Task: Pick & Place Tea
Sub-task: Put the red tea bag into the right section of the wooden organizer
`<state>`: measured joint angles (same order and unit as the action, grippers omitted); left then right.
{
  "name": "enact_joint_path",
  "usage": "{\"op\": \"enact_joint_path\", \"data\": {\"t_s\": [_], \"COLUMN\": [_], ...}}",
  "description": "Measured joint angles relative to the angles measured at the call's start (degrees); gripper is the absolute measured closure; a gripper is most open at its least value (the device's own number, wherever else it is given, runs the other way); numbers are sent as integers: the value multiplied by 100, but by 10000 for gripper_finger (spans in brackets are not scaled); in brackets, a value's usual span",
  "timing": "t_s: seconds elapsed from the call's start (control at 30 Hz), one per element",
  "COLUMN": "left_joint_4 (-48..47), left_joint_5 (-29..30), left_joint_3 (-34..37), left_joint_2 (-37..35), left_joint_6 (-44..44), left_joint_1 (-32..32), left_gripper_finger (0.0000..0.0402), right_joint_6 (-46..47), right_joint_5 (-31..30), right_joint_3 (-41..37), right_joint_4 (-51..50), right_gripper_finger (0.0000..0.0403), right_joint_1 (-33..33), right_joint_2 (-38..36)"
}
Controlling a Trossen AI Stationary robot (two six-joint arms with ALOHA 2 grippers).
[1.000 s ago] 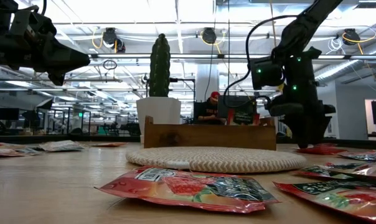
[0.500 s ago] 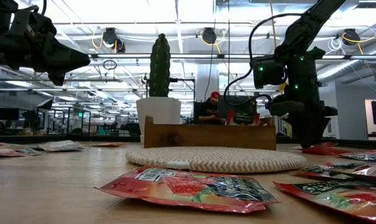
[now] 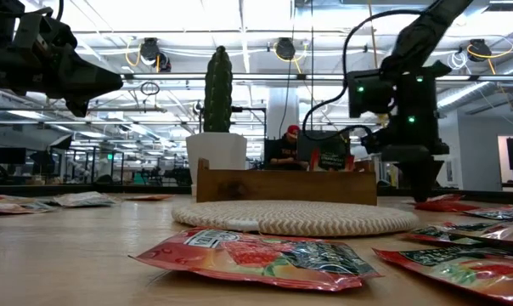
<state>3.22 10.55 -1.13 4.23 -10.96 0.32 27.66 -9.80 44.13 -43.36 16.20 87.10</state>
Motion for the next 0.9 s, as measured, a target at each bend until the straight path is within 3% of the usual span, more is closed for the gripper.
{"op": "enact_joint_path", "data": {"t_s": [0.2,0.3,0.5,0.7,0.9], "left_joint_4": [-1,-4,-1,0,-2], "left_joint_5": [-2,-2,-1,-2,-2], "left_joint_3": [0,0,0,0,0], "left_joint_2": [2,2,1,0,0], "left_joint_6": [0,0,0,0,0], "left_joint_1": [-1,-1,1,-1,1], "left_gripper_finger": [350,350,350,350,350], "right_joint_6": [120,-17,366,724,926], "right_joint_5": [-82,-68,-27,253,258], "right_joint_3": [106,87,94,-314,-698], "right_joint_4": [-146,-487,-1074,-687,-105], "right_gripper_finger": [398,373,250,120,79], "right_joint_1": [-208,-207,-125,-78,126], "right_joint_2": [-618,-876,-1057,-880,-790]}}
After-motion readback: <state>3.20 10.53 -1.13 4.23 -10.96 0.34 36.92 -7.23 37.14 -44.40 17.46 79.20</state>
